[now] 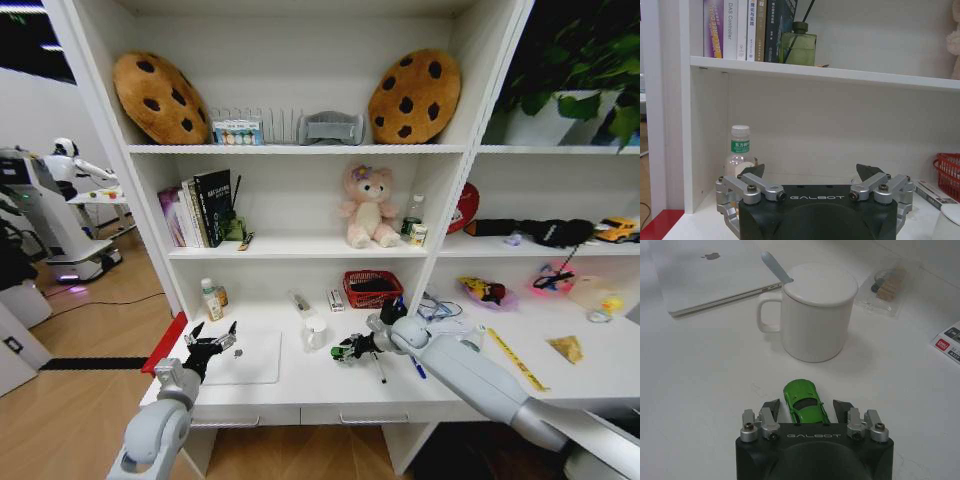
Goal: Organize the objects on the table.
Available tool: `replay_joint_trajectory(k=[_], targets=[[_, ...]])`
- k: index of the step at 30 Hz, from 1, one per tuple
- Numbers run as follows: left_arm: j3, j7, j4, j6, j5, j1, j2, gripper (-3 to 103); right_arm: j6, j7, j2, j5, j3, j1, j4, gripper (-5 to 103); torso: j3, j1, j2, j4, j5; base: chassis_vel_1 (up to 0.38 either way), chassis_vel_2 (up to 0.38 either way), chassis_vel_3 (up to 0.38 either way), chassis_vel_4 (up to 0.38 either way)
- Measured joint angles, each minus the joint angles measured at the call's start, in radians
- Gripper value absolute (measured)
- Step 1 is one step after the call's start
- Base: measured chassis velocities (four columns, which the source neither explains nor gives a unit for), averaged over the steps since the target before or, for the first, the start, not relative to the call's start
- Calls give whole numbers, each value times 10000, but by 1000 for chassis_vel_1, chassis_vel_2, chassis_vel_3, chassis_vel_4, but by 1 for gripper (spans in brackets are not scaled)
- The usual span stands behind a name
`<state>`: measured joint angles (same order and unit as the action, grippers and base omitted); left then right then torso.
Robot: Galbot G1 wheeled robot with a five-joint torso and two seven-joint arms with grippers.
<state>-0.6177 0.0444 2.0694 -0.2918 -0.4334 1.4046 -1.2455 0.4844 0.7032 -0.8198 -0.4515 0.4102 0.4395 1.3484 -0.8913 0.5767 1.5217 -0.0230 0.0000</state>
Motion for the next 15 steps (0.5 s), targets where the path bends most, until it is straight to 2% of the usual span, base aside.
replay_joint_trajectory(k=[4, 7, 8, 9, 15], targets=[[0, 0, 0, 0, 0, 0, 0, 100, 16, -7, 67, -2, -49, 52, 64, 58, 0, 0, 0, 0, 0, 0, 0, 0, 0], [0, 0, 0, 0, 0, 0, 0, 100, 42, -21, 127, -12, -185, 158, 104, 40, 0, 1, 0, 0, 0, 0, 0, 0, 0], [0, 0, 0, 0, 0, 0, 0, 100, 42, -21, 127, -12, -185, 158, 104, 40, 0, 1, 0, 0, 0, 0, 0, 0, 0], [0, 0, 0, 0, 0, 0, 0, 100, 43, -28, 126, -12, -227, 195, 105, 35, 0, 0, 0, 0, 0, 0, 0, 0, 0], [0, 0, 0, 0, 0, 0, 0, 100, 65, -112, 107, -17, -360, 326, 172, 33, 0, 0, 1, -1, -1, 0, 0, 0, 0]])
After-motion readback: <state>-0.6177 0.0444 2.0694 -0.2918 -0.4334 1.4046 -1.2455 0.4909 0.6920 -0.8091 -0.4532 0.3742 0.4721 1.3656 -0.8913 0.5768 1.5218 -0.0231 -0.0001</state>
